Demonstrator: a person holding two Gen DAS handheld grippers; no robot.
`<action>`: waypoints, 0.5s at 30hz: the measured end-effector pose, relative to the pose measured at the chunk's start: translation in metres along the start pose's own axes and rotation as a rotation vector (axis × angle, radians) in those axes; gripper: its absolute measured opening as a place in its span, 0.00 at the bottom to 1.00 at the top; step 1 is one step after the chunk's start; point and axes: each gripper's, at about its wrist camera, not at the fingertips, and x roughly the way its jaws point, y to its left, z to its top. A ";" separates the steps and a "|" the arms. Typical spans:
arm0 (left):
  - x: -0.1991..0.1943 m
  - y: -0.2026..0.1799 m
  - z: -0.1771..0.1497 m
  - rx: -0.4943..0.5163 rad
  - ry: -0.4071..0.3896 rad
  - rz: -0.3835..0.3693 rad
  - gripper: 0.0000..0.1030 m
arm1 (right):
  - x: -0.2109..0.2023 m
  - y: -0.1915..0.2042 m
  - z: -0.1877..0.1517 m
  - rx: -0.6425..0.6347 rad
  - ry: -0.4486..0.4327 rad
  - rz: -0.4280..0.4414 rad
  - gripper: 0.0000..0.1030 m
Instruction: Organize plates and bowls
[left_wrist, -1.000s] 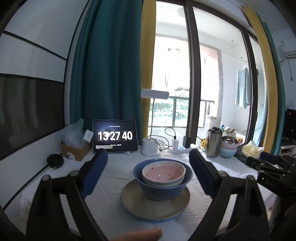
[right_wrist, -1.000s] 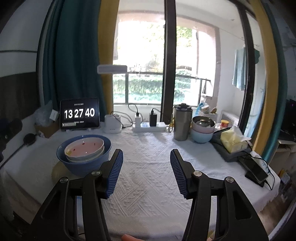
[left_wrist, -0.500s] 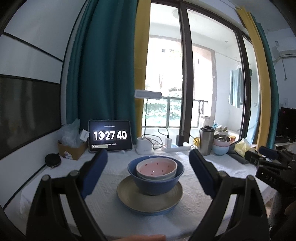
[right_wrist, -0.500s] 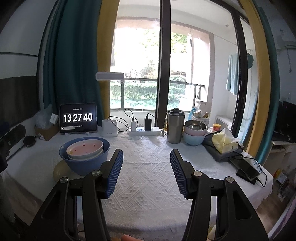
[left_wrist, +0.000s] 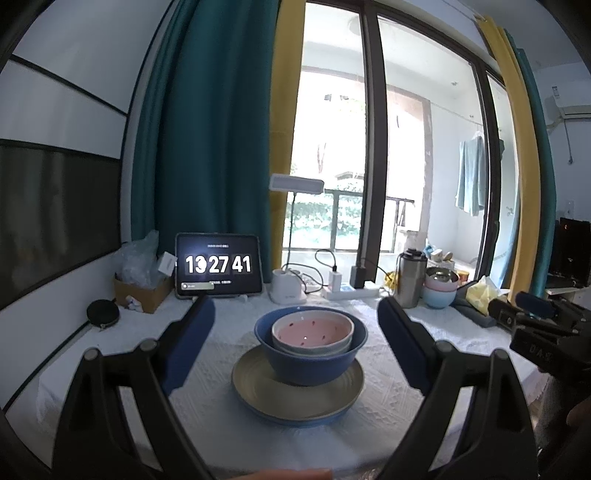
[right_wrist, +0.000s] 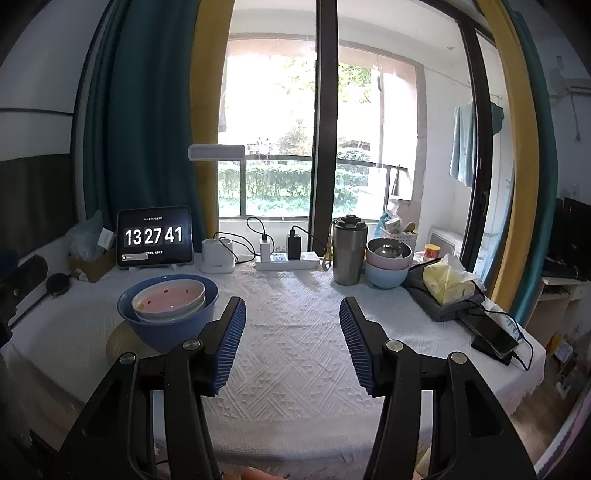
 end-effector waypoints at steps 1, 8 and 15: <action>0.000 0.000 -0.001 -0.001 0.001 0.000 0.88 | 0.000 0.000 0.000 0.001 0.001 -0.001 0.54; 0.000 0.000 -0.002 -0.001 0.005 0.000 0.88 | 0.000 -0.001 0.000 0.008 0.004 -0.001 0.54; -0.001 -0.001 -0.005 -0.001 0.009 -0.001 0.88 | 0.000 -0.001 0.000 0.006 0.007 -0.001 0.54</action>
